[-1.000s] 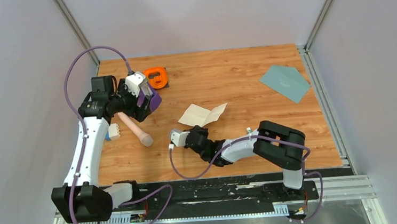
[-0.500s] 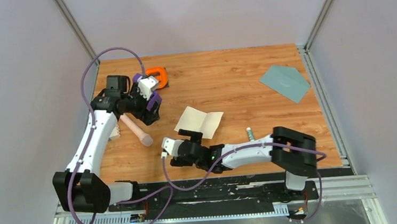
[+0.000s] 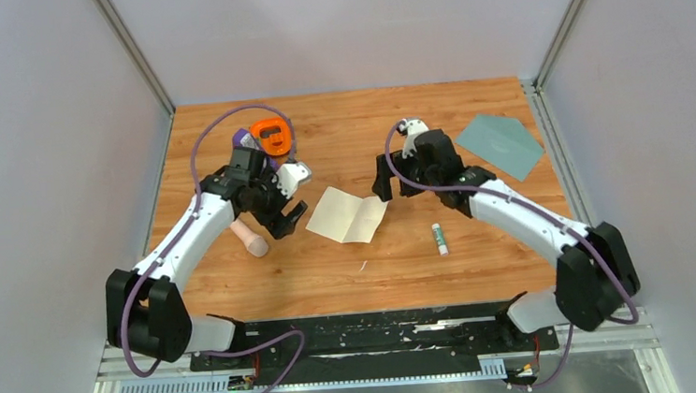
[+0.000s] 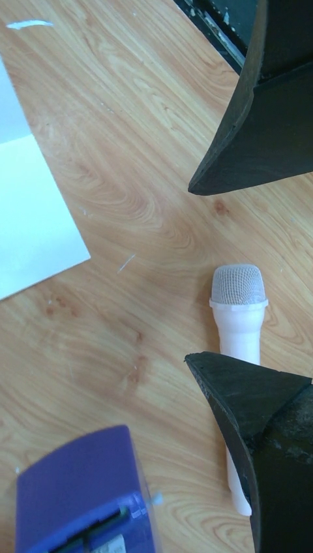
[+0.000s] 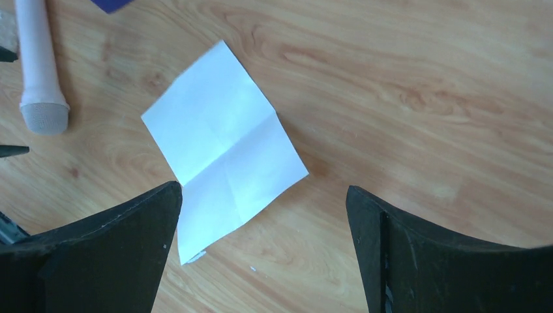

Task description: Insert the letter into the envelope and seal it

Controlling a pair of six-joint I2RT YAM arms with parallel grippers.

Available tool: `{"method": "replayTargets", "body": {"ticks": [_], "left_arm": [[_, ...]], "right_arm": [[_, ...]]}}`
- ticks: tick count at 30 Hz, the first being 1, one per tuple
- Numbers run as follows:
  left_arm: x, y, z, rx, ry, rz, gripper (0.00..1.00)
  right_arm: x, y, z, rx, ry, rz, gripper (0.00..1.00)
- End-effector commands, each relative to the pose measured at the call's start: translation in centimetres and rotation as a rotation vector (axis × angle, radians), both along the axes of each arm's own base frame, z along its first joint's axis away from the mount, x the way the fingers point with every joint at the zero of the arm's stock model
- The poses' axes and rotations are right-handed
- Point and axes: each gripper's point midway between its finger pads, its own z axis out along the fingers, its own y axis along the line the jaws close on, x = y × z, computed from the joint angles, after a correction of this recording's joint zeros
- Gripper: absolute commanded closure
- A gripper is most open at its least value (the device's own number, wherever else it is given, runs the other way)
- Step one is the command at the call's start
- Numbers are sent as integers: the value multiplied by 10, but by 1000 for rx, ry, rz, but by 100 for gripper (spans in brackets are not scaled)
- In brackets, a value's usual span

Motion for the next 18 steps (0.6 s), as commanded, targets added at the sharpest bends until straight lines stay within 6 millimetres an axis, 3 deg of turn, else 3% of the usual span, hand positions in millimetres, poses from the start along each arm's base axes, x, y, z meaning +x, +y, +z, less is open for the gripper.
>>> {"method": "replayTargets", "body": {"ticks": [1,4,9,14,18], "left_arm": [[-2,-7,-16,94,-55,-73,2],[-8,-13,-31,164,-71,-116,2],[-9,-13,-54,273,-83,-158,2],[-8,-15,-63,311,-70,-170,2],[-9,-17,-61,299,-73,-180,1]], "right_arm": [[3,10,-18,84,252,63,0],[31,11,-33,61,309,75,0],[49,19,-71,8,419,111,5],[45,21,-105,-26,519,137,20],[30,23,-107,-1,566,159,41]]}}
